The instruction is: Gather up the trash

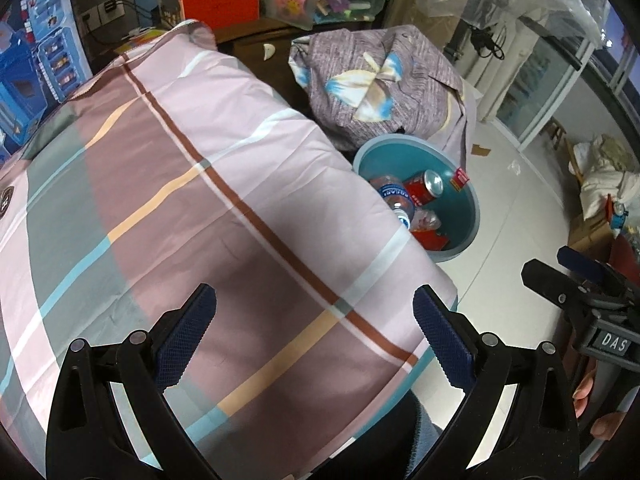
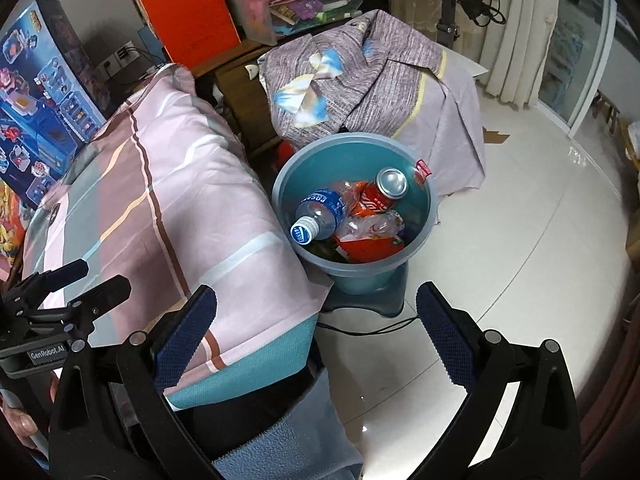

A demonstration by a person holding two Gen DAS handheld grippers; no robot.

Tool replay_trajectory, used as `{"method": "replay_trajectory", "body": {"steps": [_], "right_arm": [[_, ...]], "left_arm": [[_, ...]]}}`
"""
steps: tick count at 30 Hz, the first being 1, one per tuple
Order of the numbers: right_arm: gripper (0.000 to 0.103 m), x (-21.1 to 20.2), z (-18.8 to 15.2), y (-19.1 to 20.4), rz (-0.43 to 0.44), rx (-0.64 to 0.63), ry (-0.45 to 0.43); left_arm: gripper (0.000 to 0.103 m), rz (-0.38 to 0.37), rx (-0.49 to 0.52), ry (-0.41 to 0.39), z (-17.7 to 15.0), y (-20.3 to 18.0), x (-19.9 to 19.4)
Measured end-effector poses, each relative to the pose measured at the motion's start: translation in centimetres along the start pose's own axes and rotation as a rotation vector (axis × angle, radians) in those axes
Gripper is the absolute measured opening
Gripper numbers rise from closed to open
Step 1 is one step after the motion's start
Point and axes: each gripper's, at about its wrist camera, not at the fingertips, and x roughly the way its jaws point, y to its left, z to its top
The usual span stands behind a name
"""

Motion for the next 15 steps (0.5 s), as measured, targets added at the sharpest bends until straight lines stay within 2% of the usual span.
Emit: {"method": "replay_trajectory", "body": {"steps": [15], "right_arm": [[0.096, 0.26, 0.0, 0.04, -0.047, -0.015, 0.001]], "left_arm": [[0.099, 0.019, 0.0, -0.025, -0.31, 0.05, -0.71]]}}
